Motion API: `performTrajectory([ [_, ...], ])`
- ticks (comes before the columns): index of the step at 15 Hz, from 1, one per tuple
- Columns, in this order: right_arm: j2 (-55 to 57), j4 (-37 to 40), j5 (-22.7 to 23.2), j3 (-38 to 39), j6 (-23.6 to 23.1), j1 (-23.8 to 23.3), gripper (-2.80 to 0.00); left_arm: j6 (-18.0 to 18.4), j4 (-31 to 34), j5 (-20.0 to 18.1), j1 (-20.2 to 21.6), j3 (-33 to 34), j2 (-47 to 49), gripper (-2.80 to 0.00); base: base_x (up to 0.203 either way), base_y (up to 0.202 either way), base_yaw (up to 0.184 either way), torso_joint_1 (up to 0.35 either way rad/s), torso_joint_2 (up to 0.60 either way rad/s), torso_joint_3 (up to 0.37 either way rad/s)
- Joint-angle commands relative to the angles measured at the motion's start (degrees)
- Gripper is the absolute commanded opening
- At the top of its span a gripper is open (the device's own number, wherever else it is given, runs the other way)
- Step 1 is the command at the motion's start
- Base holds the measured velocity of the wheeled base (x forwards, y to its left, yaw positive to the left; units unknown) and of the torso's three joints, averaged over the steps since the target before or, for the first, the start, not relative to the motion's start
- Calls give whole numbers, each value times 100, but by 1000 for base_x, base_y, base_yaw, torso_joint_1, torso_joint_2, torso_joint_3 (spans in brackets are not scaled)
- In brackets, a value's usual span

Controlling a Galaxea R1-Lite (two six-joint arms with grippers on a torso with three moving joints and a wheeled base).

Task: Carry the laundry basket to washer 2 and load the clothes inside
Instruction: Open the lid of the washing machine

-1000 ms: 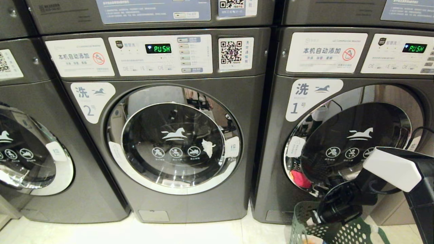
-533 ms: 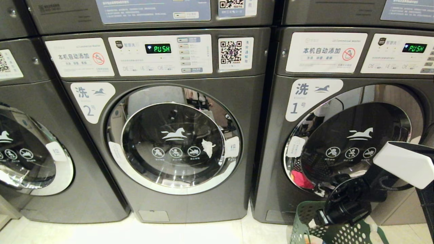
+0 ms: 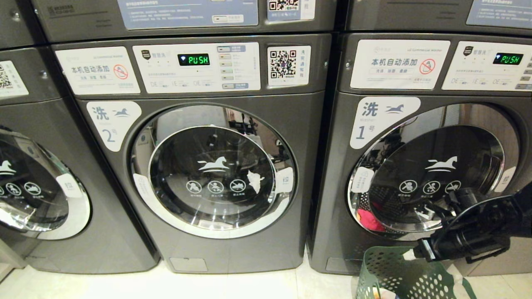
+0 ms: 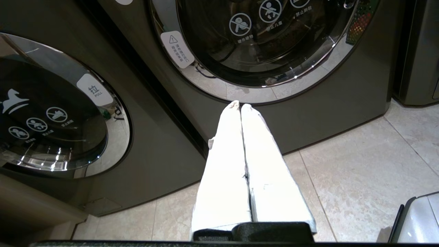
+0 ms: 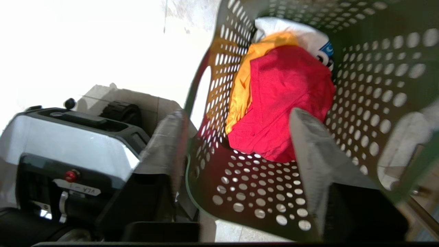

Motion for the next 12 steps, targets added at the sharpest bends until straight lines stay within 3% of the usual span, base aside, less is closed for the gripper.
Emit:
performTrajectory([
  [1,-1788,-11,-10,669,5,-25,-280,-23,-1,4,0,8,0,-280,0,0,0,0,0,0],
  [6,-4866,-33,-428,1924,278,37,-280,-32,34,4,0,-10,0,-280,0,0,0,0,0,0],
  [9,-6866,-22,-902,2596,487,49,-280,-24,34,4,0,-10,0,-280,0,0,0,0,0,0],
  [12,-8579,-1,-1159,3715,253,54,-280,-189,-27,55,0,8,0,-280,0,0,0,0,0,0],
])
